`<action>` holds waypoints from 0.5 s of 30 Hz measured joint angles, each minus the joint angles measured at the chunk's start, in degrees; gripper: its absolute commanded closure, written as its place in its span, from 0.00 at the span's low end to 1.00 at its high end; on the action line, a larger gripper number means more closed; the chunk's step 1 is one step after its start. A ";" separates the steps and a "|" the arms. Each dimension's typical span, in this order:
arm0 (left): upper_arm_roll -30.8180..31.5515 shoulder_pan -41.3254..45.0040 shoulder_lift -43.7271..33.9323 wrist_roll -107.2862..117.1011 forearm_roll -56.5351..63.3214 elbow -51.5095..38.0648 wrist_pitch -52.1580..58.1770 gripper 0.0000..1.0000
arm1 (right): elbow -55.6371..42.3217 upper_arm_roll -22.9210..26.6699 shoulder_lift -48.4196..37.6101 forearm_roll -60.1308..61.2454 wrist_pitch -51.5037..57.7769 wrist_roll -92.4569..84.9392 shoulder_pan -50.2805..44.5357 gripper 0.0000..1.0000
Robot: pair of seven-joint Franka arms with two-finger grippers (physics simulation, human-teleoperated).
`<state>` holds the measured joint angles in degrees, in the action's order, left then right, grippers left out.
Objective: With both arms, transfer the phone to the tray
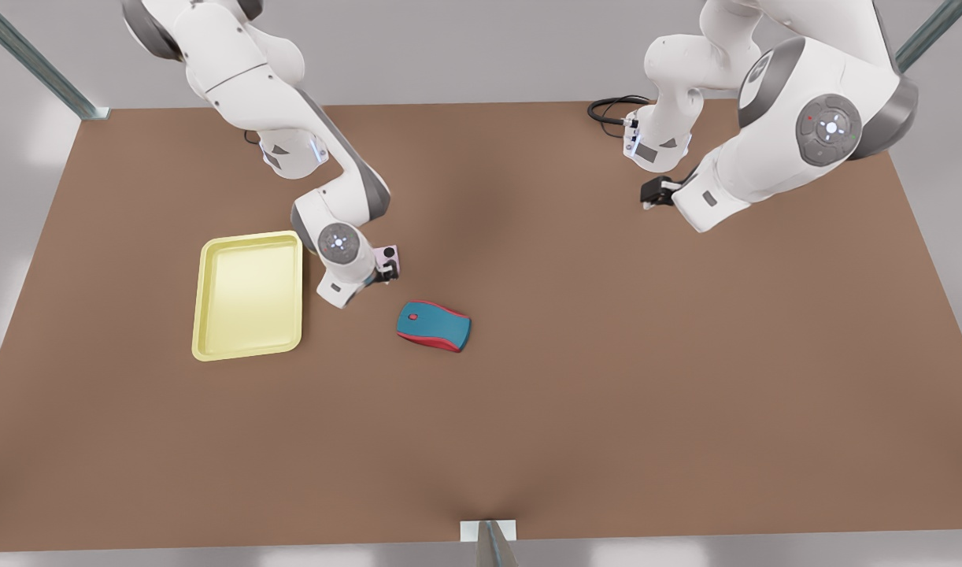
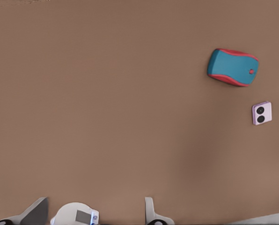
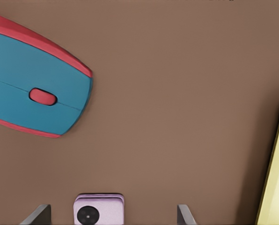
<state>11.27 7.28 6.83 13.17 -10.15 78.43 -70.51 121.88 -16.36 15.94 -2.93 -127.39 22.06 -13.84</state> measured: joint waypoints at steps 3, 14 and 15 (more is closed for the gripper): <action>-0.02 0.36 0.00 -2.73 0.04 -0.08 0.17 0.00 | 2.23 -0.21 1.18 0.08 -6.73 2.02 0.10 0.00; -0.21 0.54 0.37 -9.64 -0.46 -1.49 0.32 0.00 | 12.98 -3.56 -5.20 13.17 -17.81 -1.86 3.24 0.00; -0.41 0.65 0.23 -10.04 -0.07 -1.71 -0.05 0.00 | 13.06 -4.56 -5.36 13.65 -18.12 -2.53 3.30 0.00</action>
<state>10.86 7.93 7.06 3.12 -10.22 76.72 -70.57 134.94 -20.91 10.58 10.71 -145.51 19.52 -10.55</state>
